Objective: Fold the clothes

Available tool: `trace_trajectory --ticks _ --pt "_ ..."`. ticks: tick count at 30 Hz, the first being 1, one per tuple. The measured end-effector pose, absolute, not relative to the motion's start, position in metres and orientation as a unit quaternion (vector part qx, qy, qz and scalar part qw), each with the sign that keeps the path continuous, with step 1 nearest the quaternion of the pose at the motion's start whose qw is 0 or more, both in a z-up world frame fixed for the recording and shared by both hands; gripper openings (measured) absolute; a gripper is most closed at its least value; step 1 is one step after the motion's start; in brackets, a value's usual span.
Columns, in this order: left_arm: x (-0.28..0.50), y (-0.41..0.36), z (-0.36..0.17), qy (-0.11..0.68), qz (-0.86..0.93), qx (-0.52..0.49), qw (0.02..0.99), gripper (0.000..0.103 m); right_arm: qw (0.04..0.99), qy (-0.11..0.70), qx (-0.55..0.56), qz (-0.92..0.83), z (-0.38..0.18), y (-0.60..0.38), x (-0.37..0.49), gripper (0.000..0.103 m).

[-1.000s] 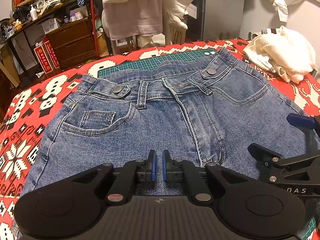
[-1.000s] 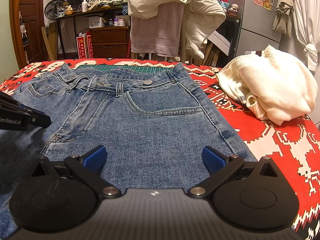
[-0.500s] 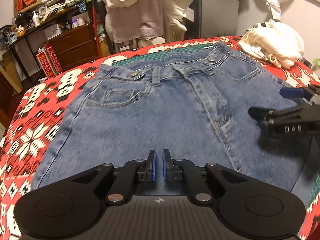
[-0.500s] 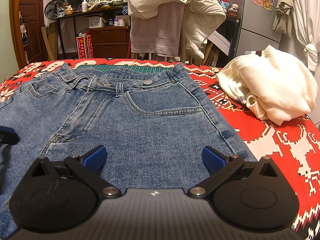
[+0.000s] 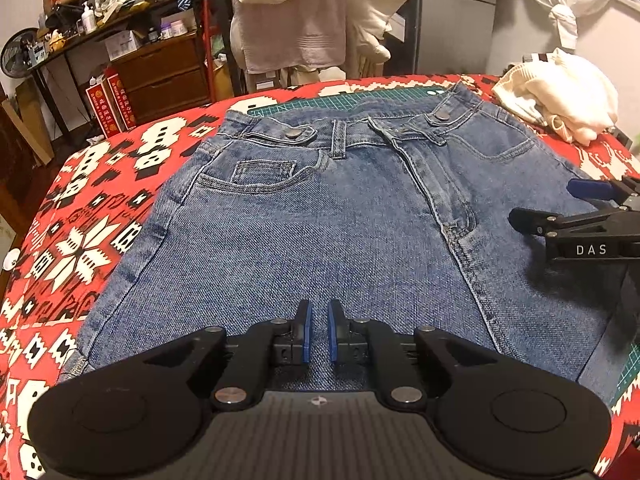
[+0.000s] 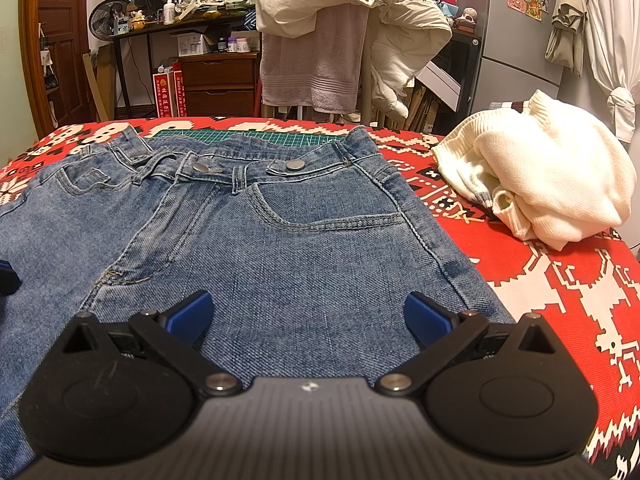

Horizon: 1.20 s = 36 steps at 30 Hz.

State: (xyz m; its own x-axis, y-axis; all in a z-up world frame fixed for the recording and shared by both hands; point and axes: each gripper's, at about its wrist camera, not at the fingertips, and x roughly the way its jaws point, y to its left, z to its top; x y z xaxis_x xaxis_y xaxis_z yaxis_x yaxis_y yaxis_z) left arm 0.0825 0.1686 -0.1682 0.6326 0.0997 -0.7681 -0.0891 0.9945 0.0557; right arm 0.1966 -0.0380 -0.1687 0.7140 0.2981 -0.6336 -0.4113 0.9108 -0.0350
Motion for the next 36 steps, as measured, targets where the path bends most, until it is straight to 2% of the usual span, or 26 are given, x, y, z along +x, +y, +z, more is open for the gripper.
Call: trace_trajectory --ticks 23,36 --pt "0.067 0.178 -0.157 0.415 0.105 -0.059 0.902 0.01 0.922 0.326 -0.087 0.192 -0.169 -0.038 0.197 0.103" --pt "0.082 0.158 -0.157 0.407 0.102 -0.056 0.906 0.012 0.922 0.326 -0.087 0.192 -0.169 -0.038 0.196 0.103"
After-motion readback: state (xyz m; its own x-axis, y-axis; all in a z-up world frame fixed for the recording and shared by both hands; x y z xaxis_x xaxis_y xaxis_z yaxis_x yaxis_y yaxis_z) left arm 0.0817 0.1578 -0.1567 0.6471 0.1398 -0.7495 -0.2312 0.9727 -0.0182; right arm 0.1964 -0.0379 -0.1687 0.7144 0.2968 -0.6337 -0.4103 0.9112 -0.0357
